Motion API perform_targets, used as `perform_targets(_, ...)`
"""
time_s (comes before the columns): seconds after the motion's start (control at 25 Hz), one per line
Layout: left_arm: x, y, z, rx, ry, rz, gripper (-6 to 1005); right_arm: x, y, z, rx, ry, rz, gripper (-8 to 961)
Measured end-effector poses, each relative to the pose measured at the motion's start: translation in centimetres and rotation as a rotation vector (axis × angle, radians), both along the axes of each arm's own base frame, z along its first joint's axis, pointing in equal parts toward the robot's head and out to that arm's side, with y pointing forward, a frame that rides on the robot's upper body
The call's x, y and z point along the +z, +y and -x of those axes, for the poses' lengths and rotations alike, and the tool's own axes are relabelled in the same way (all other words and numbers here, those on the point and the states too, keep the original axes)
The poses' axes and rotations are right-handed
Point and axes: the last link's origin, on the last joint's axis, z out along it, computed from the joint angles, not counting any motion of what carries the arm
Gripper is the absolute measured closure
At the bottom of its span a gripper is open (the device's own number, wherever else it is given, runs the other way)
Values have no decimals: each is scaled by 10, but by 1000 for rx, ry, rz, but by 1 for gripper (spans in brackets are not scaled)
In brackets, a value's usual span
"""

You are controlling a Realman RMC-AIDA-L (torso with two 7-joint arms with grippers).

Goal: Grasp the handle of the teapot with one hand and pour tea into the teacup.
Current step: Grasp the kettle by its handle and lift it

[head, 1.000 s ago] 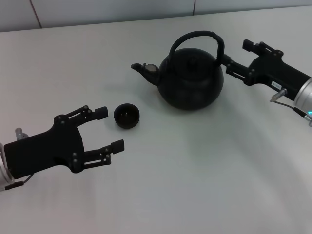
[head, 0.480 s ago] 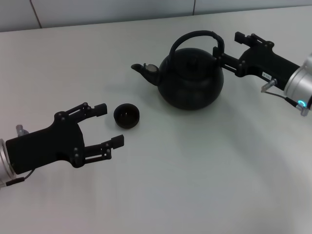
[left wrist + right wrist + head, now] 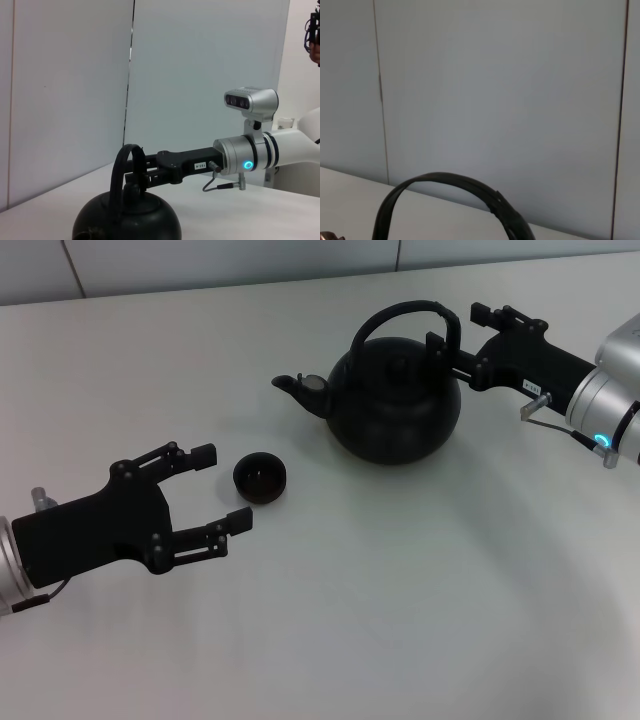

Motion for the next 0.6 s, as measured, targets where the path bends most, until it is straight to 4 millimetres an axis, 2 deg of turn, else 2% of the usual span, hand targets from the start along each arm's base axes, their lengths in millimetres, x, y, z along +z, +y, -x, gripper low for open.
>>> perform_targets(0.56,0,2,0,1,5,-4,136,-5,-2,2,30,-36,18,205)
perform_targets(0.6,0,2,0,1,6,-4,136,-5,-2,2,35,-43,19,239)
